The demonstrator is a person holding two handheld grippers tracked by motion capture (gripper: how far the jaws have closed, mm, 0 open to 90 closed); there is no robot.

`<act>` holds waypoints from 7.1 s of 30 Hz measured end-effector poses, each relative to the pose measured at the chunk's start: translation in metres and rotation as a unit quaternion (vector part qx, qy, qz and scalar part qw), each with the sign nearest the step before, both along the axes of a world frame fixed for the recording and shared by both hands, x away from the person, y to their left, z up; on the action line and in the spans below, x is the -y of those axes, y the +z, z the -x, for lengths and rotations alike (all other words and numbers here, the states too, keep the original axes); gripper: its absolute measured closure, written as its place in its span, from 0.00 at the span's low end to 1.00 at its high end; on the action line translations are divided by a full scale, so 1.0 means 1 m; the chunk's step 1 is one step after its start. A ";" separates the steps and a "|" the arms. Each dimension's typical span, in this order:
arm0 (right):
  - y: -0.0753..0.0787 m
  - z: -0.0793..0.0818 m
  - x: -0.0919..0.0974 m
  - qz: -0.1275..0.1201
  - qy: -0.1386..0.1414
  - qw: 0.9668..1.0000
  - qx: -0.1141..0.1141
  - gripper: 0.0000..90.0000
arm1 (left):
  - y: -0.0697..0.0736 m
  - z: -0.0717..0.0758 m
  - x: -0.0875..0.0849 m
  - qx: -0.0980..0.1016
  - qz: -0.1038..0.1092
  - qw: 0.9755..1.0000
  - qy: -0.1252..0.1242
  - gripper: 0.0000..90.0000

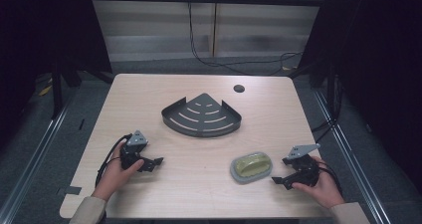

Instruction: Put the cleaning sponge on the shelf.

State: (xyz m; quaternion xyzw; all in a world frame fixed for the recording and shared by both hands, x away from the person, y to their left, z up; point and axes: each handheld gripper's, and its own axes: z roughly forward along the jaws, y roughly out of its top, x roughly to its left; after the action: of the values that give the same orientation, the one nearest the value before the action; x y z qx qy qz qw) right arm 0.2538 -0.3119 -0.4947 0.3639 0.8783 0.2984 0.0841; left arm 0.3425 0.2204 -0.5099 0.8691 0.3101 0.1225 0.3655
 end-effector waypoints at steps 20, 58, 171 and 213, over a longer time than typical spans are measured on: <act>0.044 -0.019 -0.017 0.094 0.079 0.991 -0.058 0.22 | 0.000 0.000 0.000 0.000 0.001 1.000 0.000 0.08; 0.071 -0.051 -0.066 0.158 0.176 0.968 -0.079 0.31 | 0.000 0.000 0.000 0.000 0.000 1.000 0.000 0.08; 0.095 -0.088 -0.114 0.188 0.171 0.959 -0.126 0.79 | -0.001 0.000 0.001 -0.001 0.005 1.000 0.001 0.07; 0.140 -0.134 -0.119 0.179 0.047 0.974 -0.130 0.79 | 0.000 0.000 0.000 -0.001 0.003 1.000 -0.001 0.07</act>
State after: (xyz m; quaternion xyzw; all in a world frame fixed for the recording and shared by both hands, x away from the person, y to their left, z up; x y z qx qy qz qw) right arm 0.3882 -0.1929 -0.3547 0.3366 0.9371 0.0901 0.0185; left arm 0.3425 0.2200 -0.5101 0.8684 0.3104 0.1205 0.3676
